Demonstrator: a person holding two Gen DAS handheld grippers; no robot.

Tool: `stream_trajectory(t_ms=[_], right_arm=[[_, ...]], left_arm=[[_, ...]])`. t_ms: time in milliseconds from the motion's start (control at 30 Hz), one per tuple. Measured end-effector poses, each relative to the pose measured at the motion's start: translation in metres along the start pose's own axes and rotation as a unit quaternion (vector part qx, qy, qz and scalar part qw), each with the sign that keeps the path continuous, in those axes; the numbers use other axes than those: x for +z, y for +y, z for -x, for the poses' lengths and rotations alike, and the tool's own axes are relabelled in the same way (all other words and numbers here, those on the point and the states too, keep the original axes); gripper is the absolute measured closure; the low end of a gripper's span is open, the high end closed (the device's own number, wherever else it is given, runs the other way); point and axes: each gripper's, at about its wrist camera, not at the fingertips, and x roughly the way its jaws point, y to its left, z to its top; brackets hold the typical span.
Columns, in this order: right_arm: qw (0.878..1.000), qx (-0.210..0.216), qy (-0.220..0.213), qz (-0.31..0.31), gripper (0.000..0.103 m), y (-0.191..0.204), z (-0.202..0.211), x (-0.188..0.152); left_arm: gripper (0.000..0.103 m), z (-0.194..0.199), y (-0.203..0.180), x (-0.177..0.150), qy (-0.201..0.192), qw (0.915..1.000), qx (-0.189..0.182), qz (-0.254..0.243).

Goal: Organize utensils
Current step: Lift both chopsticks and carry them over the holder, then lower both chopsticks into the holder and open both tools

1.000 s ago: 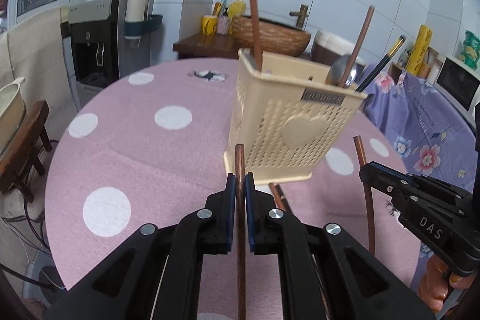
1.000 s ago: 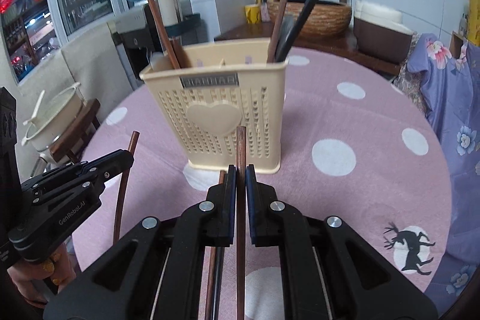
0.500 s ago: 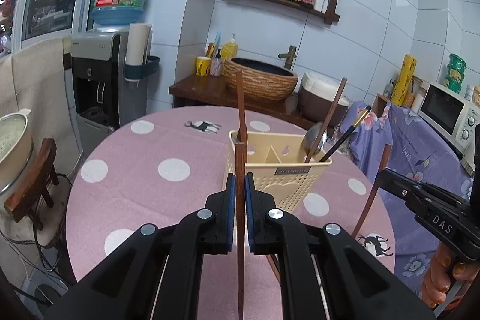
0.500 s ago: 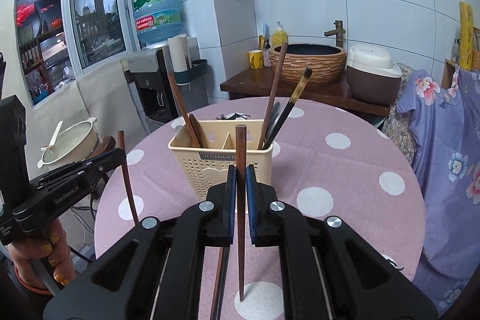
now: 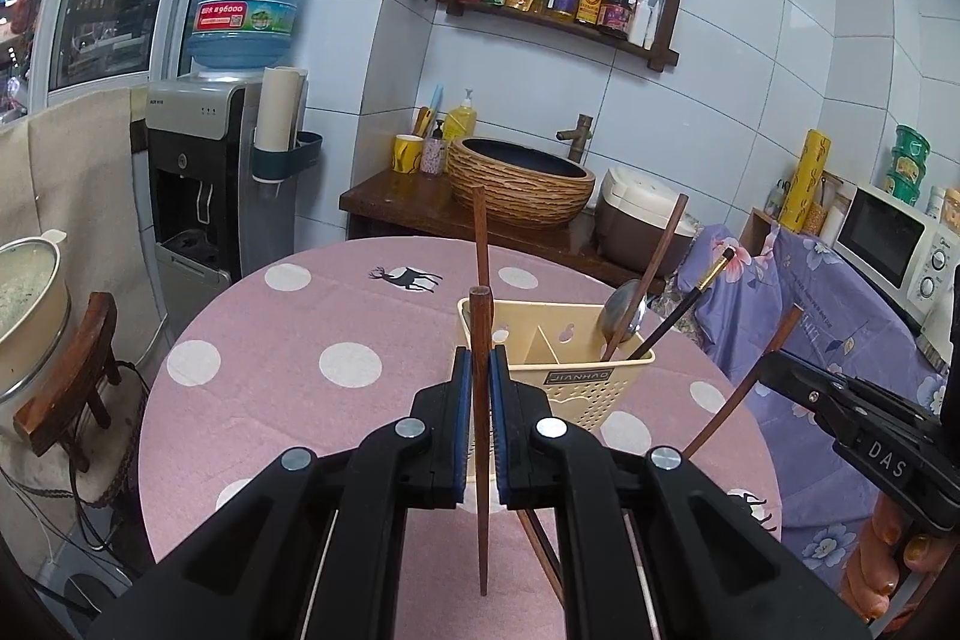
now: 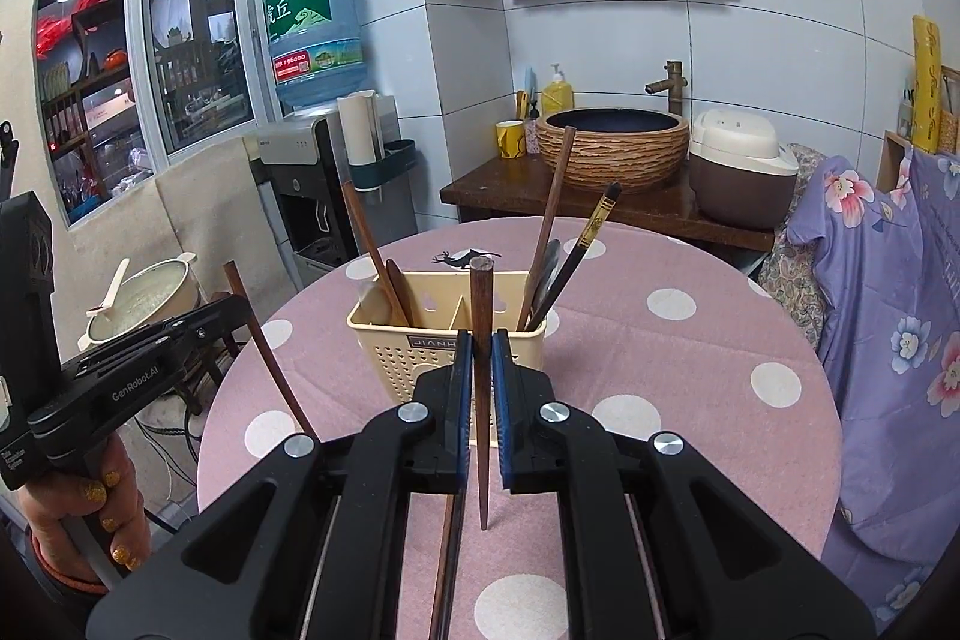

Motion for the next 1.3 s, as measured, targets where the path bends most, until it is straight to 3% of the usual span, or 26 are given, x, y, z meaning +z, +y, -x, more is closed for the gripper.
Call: stream_trajectory(t_ms=[600, 833, 1033, 1167, 1300], right_arm=[[1.0, 0.012, 0.003, 0.001, 0.096, -0.003, 0.006, 0.012], [0.999, 0.025, -0.026, 0.003, 0.096, 0.003, 0.032, 0.059], [0.996, 0.015, -0.084, -0.003, 0.096, 0.011, 0.054, 0.12], [0.994, -0.008, -0.107, -0.008, 0.096, 0.015, 0.045, 0.143], [0.995, -0.027, -0.095, -0.019, 0.096, 0.012, 0.016, 0.139]], left_arm=[[0.096, 0.012, -0.001, 0.013, -0.015, 0.9999, -0.009, -0.001], [0.096, 0.036, -0.015, 0.055, -0.05, 0.9983, -0.025, -0.014], [0.096, 0.049, -0.03, 0.117, -0.101, 0.9944, -0.03, 0.003], [0.096, 0.038, -0.04, 0.14, -0.128, 0.9916, -0.015, 0.009], [0.096, 0.009, -0.041, 0.135, -0.129, 0.9915, 0.003, 0.018]])
